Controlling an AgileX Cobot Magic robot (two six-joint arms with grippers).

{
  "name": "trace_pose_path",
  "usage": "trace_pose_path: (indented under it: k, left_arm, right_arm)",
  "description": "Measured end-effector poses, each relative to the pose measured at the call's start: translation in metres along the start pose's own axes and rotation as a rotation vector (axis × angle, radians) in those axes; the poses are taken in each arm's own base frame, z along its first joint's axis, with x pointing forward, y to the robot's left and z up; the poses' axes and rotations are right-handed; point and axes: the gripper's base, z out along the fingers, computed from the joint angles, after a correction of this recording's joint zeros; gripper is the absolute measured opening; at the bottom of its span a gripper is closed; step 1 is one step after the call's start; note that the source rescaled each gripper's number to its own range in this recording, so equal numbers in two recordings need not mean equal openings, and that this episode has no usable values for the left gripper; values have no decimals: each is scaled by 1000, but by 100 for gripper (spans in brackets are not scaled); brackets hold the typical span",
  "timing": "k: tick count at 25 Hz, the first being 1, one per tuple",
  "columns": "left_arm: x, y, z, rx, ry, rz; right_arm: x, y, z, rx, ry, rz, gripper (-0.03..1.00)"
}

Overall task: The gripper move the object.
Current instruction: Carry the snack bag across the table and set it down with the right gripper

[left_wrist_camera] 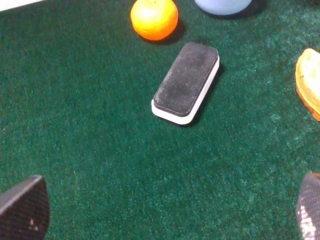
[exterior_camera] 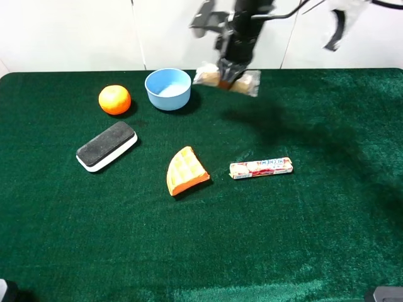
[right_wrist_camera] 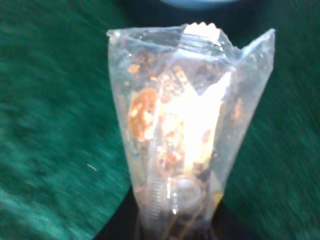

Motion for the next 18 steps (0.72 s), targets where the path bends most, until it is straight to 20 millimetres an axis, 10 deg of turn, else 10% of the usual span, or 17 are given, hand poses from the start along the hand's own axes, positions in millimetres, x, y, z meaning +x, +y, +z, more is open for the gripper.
trace_pose_path:
  k: [18]
  left_arm:
    - [0,0,0,0,0,0]
  right_arm:
    - [-98,195,-4,-121,-42,-401,0]
